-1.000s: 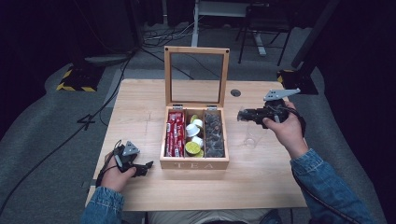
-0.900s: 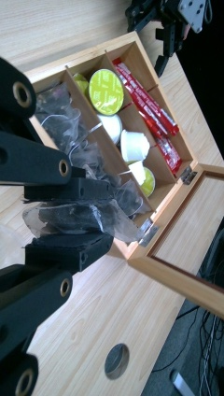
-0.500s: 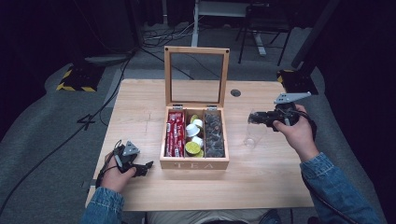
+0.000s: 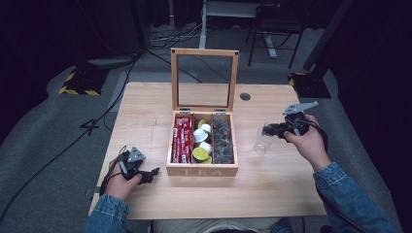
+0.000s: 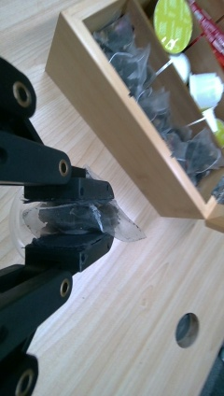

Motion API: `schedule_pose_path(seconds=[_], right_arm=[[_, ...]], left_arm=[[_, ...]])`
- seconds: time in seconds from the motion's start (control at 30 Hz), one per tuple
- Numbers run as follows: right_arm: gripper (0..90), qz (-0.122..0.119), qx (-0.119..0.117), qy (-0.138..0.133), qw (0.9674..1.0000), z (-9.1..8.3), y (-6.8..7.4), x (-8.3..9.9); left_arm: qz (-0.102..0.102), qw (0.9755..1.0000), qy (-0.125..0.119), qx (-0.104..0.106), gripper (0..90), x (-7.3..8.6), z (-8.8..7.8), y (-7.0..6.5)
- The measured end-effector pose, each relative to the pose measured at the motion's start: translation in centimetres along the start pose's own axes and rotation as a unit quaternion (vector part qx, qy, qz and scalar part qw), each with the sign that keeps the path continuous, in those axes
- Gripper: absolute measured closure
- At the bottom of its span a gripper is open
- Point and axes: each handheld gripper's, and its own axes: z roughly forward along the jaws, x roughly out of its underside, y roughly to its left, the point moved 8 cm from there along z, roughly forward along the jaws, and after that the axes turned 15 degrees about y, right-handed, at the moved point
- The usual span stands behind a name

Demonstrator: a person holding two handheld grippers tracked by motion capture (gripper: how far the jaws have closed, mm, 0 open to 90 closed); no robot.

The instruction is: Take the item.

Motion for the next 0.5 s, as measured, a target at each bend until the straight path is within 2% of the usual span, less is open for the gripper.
schedule_pose_path(seconds=[0.5], right_arm=[[74.2,0.001,0.013,0.032,0.9994,1.4,-0.6,0.9]], left_arm=[[0.001,1.0,0.0,0.0,17.1,0.0,0.0,0.0]])
